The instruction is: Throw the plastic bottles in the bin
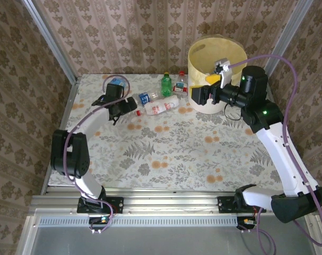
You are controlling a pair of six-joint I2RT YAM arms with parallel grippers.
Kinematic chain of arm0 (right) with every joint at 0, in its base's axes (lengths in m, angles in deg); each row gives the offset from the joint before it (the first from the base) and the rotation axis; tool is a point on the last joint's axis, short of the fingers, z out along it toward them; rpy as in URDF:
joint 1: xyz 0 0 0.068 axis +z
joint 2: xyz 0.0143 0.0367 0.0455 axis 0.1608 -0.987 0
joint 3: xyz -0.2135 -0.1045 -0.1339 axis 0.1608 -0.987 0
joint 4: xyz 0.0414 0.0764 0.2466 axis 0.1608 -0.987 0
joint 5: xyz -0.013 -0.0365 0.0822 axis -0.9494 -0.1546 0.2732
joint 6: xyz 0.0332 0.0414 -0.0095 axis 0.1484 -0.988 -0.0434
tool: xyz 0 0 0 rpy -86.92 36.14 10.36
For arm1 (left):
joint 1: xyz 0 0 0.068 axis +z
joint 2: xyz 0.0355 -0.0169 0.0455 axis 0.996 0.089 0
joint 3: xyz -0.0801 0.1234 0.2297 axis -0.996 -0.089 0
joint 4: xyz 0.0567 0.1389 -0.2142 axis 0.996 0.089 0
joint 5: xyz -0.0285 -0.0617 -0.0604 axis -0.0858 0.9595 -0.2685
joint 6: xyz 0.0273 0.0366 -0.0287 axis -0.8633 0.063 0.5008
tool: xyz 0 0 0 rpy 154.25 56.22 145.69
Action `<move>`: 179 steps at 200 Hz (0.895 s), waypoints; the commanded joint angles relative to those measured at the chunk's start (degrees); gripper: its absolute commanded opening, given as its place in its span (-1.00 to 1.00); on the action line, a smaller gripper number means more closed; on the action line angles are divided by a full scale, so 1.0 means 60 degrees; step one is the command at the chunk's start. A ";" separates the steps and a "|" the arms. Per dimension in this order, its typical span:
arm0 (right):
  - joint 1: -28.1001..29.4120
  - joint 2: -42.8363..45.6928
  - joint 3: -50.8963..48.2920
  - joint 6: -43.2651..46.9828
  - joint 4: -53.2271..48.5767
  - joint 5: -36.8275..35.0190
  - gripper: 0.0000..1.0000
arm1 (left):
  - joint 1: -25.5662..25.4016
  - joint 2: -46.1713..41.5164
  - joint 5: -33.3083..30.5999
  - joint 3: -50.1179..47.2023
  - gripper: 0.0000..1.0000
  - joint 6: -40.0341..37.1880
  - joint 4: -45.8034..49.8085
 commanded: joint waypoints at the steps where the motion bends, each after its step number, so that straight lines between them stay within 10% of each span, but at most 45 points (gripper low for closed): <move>1: 0.0124 0.0325 -0.0140 0.0153 -0.0216 0.0087 1.00 | 0.0065 0.0533 -0.0105 0.0608 0.94 0.0357 0.0491; 179: 0.0180 0.0842 -0.0976 0.0614 -0.0323 -0.0484 1.00 | 0.0154 0.2993 -0.0150 0.1938 0.48 0.0745 0.0947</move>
